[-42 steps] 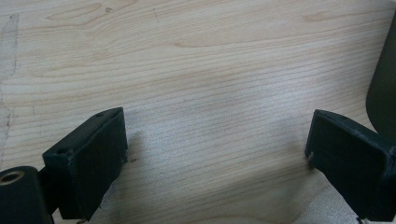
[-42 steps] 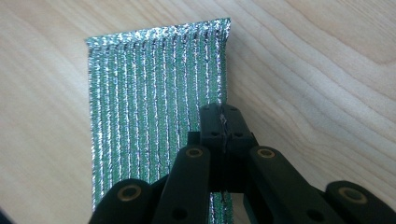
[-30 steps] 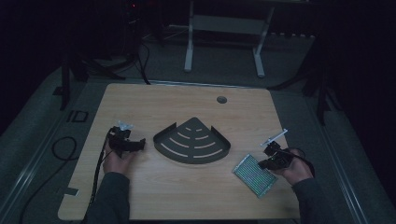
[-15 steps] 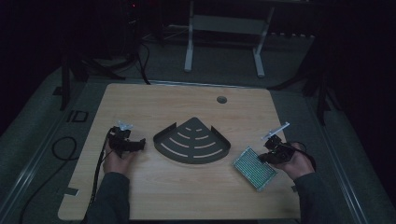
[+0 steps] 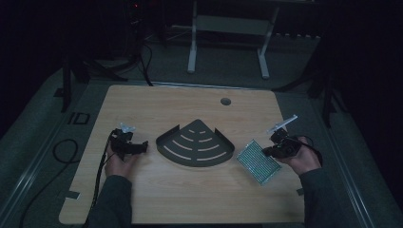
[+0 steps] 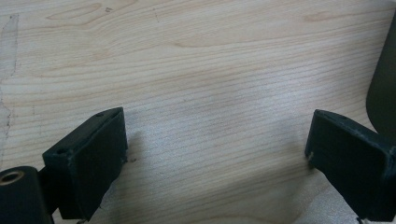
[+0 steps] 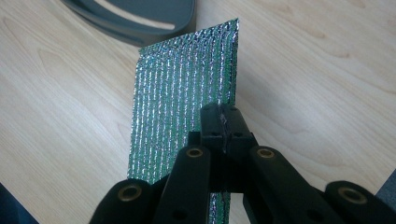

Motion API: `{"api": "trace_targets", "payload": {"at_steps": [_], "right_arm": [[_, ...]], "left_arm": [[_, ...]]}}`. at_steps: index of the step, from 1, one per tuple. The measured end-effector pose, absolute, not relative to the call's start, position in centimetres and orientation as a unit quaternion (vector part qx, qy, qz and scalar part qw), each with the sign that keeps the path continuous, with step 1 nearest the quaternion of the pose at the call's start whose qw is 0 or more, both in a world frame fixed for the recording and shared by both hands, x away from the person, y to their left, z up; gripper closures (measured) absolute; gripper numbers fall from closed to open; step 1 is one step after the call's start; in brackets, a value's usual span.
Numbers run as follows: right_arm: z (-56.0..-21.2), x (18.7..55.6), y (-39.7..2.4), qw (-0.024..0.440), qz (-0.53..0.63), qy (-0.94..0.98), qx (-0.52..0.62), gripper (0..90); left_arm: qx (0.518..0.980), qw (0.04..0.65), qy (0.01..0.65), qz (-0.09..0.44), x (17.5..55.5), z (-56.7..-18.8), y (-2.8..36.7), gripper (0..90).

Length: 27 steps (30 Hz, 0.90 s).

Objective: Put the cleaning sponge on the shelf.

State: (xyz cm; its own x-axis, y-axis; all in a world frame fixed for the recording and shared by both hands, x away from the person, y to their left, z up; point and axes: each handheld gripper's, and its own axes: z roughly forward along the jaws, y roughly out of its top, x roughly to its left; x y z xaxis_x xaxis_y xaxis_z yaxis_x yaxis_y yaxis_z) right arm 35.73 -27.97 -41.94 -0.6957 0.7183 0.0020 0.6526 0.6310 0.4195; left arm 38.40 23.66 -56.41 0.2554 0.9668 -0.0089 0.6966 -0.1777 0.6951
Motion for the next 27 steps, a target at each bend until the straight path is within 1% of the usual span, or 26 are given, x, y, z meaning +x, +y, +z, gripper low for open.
{"api": "trace_targets", "payload": {"at_steps": [13, 27], "right_arm": [[-40.2, 36.8, -26.5, 0.096, 0.21, 0.9, 0.37, 89.7], [-39.5, 38.3, -24.8, 0.097, 0.218, 0.9, 0.364, 89.7]], "left_arm": [[0.733, 0.299, 0.567, 0.225, 38.4, -56.4, 23.7, 6.1], [0.734, 0.299, 0.567, 0.225, 38.4, -56.4, 23.7, 6.1]]}}
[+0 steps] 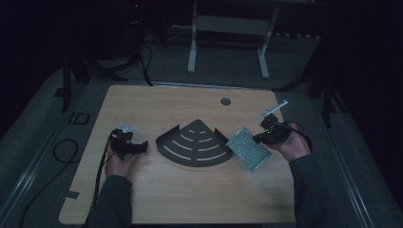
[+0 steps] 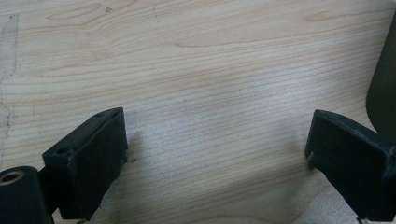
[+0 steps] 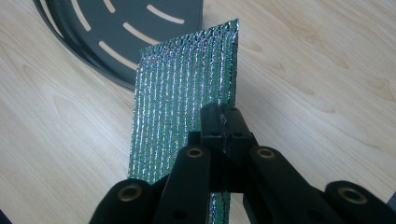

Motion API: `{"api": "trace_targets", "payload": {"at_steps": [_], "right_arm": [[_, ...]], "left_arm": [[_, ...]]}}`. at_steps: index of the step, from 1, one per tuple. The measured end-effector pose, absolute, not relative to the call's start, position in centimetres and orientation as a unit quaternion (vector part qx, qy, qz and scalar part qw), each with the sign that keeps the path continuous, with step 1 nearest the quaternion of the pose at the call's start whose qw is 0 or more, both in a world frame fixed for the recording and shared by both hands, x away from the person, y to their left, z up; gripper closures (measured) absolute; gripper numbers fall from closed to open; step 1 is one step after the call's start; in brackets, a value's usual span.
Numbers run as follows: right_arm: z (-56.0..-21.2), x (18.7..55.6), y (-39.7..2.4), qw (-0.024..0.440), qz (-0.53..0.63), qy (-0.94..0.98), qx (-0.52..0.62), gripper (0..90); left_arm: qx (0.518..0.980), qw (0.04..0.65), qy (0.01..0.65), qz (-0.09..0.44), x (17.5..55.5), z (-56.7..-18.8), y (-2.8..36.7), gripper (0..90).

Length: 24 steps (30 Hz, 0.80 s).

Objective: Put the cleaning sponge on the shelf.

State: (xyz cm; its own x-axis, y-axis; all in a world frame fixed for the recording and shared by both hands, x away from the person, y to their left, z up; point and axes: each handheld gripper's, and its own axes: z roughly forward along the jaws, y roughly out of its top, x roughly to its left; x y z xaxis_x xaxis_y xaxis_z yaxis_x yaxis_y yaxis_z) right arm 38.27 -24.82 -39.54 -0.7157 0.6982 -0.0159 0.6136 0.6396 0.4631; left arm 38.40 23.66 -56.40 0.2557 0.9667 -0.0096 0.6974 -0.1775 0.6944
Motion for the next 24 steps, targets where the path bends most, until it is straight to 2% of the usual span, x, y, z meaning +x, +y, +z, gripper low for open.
{"api": "trace_targets", "payload": {"at_steps": [24], "right_arm": [[-38.9, 40.8, -21.7, 0.099, 0.219, 0.902, 0.359, 89.7]], "left_arm": [[0.733, 0.3, 0.567, 0.226, 38.4, -56.4, 23.7, 6.1]]}}
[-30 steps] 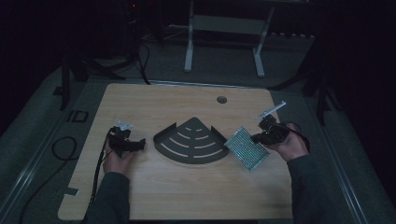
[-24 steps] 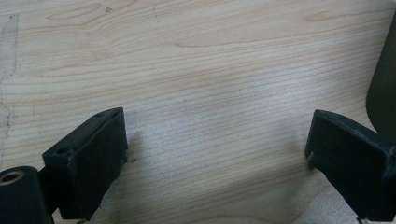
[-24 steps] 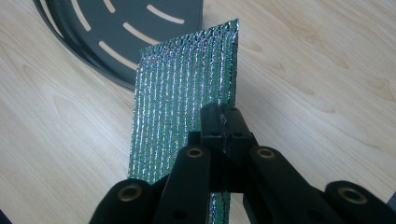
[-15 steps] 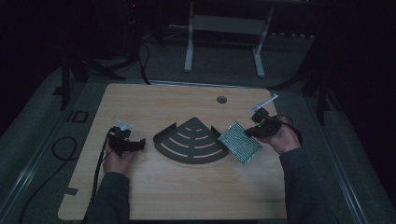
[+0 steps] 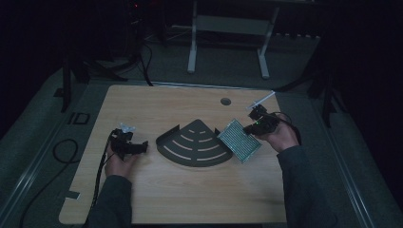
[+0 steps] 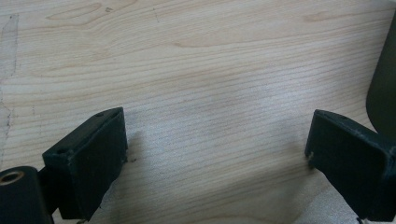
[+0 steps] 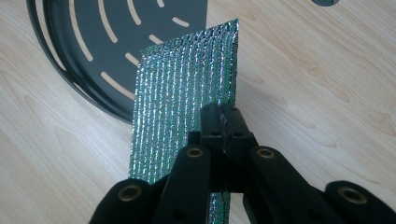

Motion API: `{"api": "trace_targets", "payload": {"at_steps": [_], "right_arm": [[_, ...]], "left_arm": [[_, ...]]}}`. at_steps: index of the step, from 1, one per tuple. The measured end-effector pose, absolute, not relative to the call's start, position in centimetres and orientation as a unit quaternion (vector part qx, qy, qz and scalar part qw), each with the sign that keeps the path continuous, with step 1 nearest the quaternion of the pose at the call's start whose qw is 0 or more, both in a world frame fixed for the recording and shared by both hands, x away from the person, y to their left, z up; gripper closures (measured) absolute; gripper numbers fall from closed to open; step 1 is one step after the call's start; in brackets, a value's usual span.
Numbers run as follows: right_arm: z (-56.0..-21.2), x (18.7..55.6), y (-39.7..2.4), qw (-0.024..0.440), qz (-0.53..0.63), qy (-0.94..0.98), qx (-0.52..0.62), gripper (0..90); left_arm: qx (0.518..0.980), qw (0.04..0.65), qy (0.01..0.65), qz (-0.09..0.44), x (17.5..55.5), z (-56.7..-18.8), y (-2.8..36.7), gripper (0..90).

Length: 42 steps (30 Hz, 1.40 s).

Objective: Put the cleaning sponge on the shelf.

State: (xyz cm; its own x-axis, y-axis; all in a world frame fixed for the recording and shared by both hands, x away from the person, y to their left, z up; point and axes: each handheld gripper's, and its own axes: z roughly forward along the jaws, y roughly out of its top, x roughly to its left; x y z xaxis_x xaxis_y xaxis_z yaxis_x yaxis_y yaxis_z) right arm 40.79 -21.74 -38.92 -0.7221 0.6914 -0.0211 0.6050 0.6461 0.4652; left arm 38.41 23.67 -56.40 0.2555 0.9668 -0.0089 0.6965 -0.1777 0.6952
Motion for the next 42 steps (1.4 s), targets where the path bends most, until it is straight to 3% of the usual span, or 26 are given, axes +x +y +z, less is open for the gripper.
{"api": "trace_targets", "payload": {"at_steps": [42], "right_arm": [[-40.8, 44.5, -17.4, 0.082, 0.234, 0.896, 0.369, 89.7]], "left_arm": [[0.734, 0.3, 0.566, 0.225, 38.5, -56.4, 23.6, 6.1]]}}
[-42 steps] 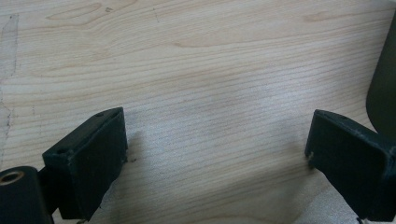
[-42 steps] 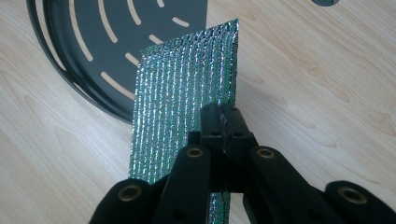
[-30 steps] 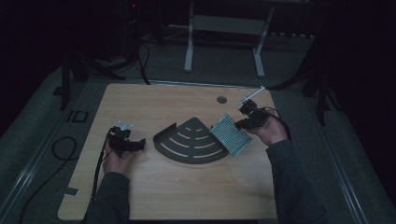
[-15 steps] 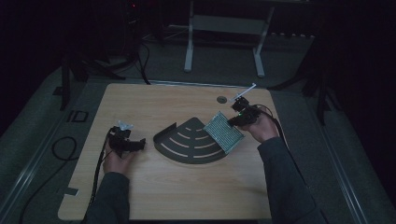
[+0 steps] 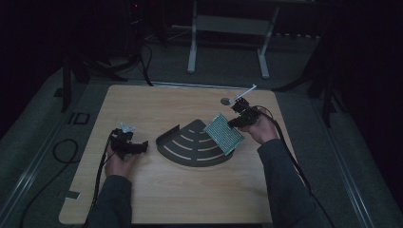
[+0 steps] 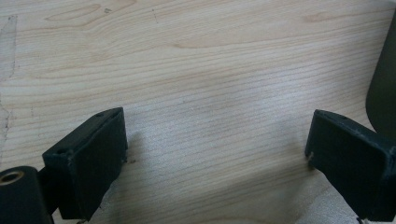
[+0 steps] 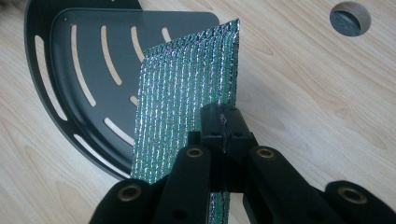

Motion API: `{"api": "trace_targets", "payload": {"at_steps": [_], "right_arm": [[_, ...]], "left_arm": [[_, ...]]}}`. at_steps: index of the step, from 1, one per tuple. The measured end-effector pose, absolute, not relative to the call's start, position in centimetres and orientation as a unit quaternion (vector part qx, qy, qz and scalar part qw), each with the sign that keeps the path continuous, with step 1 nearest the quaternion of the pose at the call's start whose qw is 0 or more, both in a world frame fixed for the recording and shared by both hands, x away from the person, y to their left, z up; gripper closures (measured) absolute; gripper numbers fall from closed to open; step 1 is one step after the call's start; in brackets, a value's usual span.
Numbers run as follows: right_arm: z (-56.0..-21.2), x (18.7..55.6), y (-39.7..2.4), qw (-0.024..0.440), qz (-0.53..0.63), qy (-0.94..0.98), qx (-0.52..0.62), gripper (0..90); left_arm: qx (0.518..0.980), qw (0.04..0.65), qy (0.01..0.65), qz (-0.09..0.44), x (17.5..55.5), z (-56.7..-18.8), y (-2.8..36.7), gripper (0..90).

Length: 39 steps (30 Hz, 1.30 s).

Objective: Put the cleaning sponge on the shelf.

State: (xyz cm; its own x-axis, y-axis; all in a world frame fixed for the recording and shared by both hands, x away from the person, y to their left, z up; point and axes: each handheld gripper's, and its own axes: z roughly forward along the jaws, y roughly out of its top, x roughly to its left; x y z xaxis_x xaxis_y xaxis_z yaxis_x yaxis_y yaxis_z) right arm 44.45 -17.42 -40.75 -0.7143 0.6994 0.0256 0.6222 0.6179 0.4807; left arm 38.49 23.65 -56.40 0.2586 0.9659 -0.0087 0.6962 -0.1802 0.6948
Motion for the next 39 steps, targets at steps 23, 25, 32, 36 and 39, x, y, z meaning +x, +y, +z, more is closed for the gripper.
{"api": "trace_targets", "payload": {"at_steps": [23, 25, 32, 36, 39], "right_arm": [[-43.0, 45.0, -15.2, 0.084, 0.213, 0.901, 0.369, 89.7], [-43.2, 45.0, -15.0, 0.083, 0.212, 0.901, 0.369, 89.7], [-43.8, 45.0, -14.6, 0.085, 0.208, 0.902, 0.37, 89.7], [-44.1, 45.0, -14.5, 0.086, 0.206, 0.902, 0.371, 89.7], [-44.5, 45.0, -14.5, 0.087, 0.205, 0.902, 0.371, 89.6]], "left_arm": [[0.735, 0.3, 0.565, 0.225, 38.5, -56.4, 23.6, 6.1], [0.735, 0.3, 0.565, 0.225, 38.5, -56.4, 23.6, 6.1], [0.736, 0.3, 0.565, 0.224, 38.5, -56.4, 23.6, 6.1], [0.735, 0.3, 0.565, 0.224, 38.5, -56.4, 23.6, 6.1], [0.735, 0.3, 0.565, 0.224, 38.5, -56.4, 23.6, 6.1]]}}
